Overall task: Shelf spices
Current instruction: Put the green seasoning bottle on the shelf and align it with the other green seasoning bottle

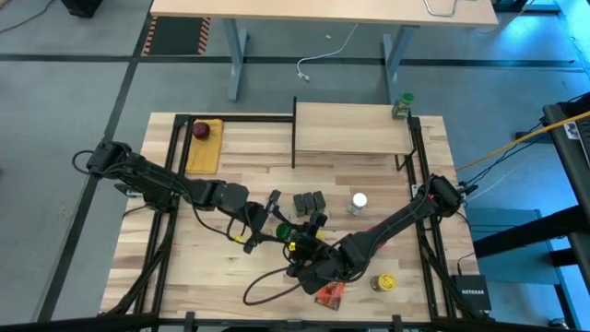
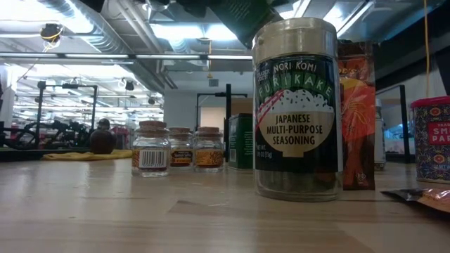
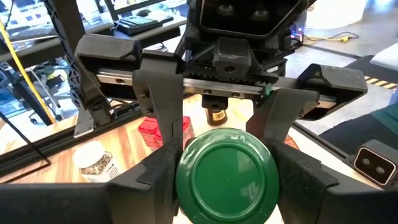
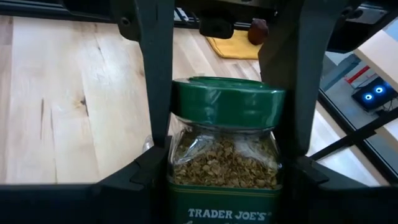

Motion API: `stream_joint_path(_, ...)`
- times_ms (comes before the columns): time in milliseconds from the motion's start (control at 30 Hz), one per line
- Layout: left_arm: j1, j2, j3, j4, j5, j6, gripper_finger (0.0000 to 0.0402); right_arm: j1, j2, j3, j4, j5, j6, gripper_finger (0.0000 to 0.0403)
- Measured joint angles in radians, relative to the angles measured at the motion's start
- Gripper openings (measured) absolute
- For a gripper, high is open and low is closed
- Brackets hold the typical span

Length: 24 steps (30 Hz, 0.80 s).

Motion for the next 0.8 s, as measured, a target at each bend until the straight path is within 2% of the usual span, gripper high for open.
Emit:
stream_joint_path(200, 0.0, 0.0, 0.0, -0.004, -0.01, 0.013, 0.0192, 0.0, 0.0, 0.0, -0.003, -0.002, -0.008, 0.0207)
stream_joint_path(333, 0.0, -0.031, 0.0, -0.05, -0.029, 0.016, 0.0195, 0.003, -0.001, 0.032, -0.032, 0.0, -0.01, 0.0264)
stream_joint_path(467, -0.013, -0.098, 0.024, -0.228, -0.07, 0.001, 0.0196, 0.018, -0.005, 0.091, -0.105, -0.023, -0.008, 0.0313)
stream_joint_path(600, -0.057, -0.138, 0.06, -0.382, -0.093, -0.062, 0.0195, 0.035, -0.006, 0.114, -0.146, -0.026, -0.006, 0.0335)
stream_joint_path(733, -0.118, -0.094, 0.059, -0.519, -0.086, -0.139, 0.0197, 0.038, -0.006, 0.114, -0.174, -0.025, -0.003, 0.034)
stream_joint_path(800, -0.143, -0.052, 0.058, -0.527, -0.087, -0.173, 0.0196, 0.036, -0.006, 0.114, -0.206, -0.025, 0.019, 0.034)
